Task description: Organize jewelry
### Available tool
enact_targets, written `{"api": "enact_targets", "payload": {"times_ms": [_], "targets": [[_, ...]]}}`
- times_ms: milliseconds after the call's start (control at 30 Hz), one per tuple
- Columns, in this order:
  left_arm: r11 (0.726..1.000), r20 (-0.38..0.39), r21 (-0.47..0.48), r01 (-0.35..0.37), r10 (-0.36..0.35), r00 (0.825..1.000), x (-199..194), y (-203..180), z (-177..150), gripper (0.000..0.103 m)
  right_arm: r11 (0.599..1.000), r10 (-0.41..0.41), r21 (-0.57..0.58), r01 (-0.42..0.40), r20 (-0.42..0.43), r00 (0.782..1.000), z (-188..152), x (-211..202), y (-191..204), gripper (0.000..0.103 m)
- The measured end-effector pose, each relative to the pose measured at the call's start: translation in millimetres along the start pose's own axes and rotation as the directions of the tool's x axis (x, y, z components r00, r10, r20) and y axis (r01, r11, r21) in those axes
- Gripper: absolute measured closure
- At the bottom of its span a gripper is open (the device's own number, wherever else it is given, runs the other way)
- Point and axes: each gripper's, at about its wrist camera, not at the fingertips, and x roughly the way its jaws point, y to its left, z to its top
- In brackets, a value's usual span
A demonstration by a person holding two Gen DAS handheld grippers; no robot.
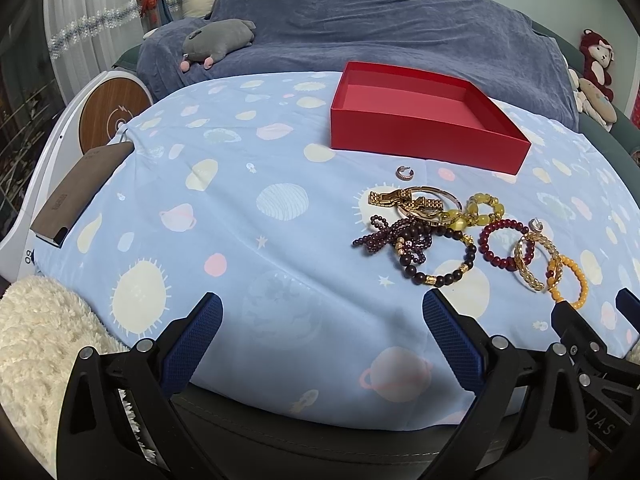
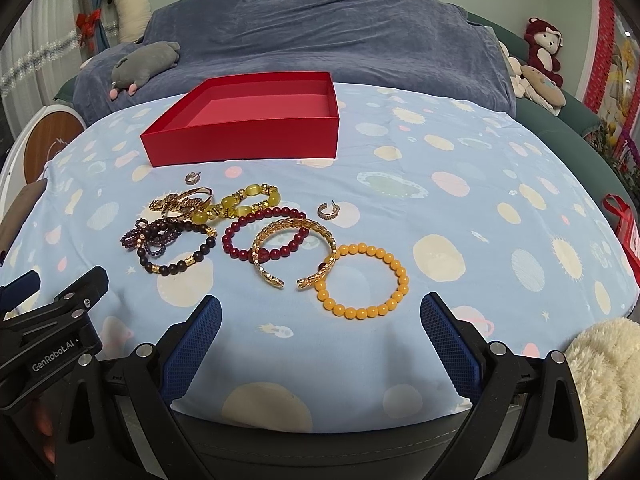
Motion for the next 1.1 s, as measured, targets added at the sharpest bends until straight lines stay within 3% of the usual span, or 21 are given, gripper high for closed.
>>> {"api": "enact_targets", "payload": {"times_ms": [1100], "targets": [[1.0,-0.006,0.012,0.004,-0.004,1.0,1.5,-2.8,1.3,0.007,0.999,0.029,0.018,-0.029,-0.013,0.999,0.6,2.0,2.2,0.007]]}}
